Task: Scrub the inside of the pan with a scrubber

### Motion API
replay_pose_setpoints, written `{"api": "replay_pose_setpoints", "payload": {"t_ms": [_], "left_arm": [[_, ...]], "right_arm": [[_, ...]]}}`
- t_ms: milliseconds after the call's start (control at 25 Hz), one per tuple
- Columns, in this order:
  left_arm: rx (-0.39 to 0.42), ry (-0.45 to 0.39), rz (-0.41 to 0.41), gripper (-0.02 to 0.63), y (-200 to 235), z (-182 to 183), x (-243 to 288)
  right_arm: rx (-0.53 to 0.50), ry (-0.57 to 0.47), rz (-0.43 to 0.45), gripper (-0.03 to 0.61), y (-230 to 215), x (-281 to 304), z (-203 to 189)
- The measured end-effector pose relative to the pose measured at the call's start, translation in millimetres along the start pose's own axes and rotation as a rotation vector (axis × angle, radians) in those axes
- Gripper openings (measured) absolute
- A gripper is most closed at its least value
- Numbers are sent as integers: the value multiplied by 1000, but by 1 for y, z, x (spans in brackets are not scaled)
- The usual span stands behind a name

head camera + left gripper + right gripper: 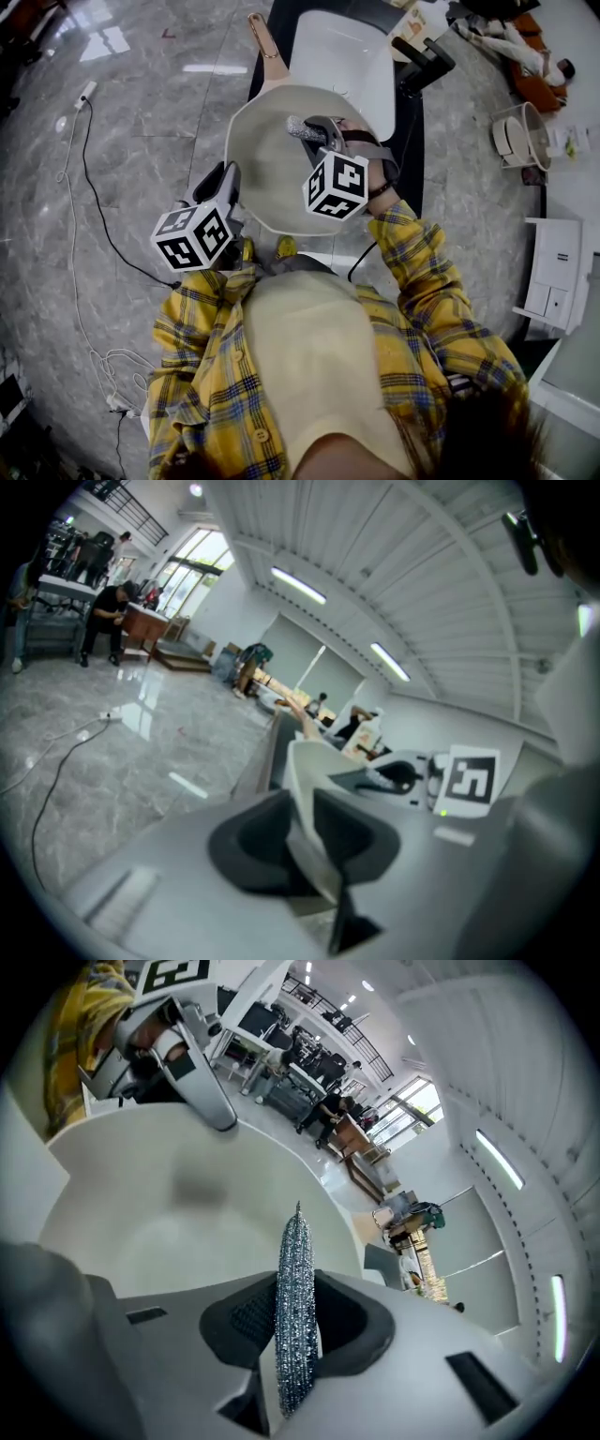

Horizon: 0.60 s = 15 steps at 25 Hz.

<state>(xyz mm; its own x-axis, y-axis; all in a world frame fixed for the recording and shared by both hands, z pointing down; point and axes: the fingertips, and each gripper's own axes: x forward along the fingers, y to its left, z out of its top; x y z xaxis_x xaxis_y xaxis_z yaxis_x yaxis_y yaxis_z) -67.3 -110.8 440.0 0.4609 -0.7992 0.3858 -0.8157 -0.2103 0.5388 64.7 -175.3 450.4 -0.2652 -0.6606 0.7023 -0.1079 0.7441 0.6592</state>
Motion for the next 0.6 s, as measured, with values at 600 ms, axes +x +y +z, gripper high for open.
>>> {"api": "replay_pose_setpoints", "payload": {"t_ms": [600], "left_arm": [[-3, -5, 5, 71, 1, 0, 0]], "right_arm": [[-39, 175, 38, 86, 22, 23, -34]]}}
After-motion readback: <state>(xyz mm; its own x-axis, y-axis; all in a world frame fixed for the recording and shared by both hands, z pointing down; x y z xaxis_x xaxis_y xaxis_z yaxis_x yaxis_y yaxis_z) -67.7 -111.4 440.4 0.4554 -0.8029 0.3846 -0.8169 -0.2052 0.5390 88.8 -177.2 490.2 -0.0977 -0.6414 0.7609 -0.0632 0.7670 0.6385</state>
